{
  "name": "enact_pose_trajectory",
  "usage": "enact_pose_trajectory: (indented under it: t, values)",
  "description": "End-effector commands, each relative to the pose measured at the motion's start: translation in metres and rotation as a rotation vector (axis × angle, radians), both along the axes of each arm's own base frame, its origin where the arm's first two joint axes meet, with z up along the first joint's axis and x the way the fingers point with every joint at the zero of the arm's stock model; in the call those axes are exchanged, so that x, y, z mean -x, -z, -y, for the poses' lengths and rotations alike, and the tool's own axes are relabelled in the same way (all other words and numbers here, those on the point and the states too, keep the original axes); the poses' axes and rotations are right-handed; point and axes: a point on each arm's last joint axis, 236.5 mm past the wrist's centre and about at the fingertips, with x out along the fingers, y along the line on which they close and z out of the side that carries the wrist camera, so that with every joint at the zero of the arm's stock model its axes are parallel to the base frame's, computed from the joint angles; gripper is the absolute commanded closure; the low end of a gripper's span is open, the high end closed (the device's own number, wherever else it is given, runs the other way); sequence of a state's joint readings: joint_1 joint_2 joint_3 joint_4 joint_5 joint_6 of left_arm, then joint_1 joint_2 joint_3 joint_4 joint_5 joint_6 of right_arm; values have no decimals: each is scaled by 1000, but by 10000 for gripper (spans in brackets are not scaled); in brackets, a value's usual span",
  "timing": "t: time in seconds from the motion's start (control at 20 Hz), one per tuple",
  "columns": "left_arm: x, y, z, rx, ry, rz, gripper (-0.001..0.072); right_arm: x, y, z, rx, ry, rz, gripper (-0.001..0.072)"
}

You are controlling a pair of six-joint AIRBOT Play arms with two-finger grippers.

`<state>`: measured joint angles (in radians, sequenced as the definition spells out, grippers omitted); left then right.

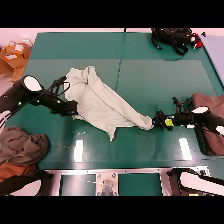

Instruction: Fold the shirts.

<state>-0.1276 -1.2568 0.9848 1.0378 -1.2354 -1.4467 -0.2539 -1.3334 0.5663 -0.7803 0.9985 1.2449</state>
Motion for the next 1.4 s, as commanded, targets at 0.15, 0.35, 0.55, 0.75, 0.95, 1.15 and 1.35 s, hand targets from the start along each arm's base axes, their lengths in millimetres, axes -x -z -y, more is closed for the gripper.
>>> enact_pose_trajectory:
  t: [0.15,0.35,0.55,0.75,0.95,1.15,1.35]
  values:
    - [-29,-83,-32,-163,102,139,685,-61,-92,30,-6,29,207,694]
    - [-68,-239,-31,-156,88,524,685,-101,-270,71,123,123,621,694]
    - [-54,-401,-32,-116,31,970,685,-72,-445,82,308,186,1037,694]
    - [-2,-506,-42,-39,-78,1331,684,-9,-589,88,523,332,1425,694]
    - [85,-593,-58,12,-149,1665,685,48,-656,85,730,428,1606,694]
    - [119,-610,-70,-9,-185,1747,685,59,-664,100,854,465,1606,694]
    - [51,-532,-68,-97,-152,1494,685,16,-607,126,765,457,1446,693]
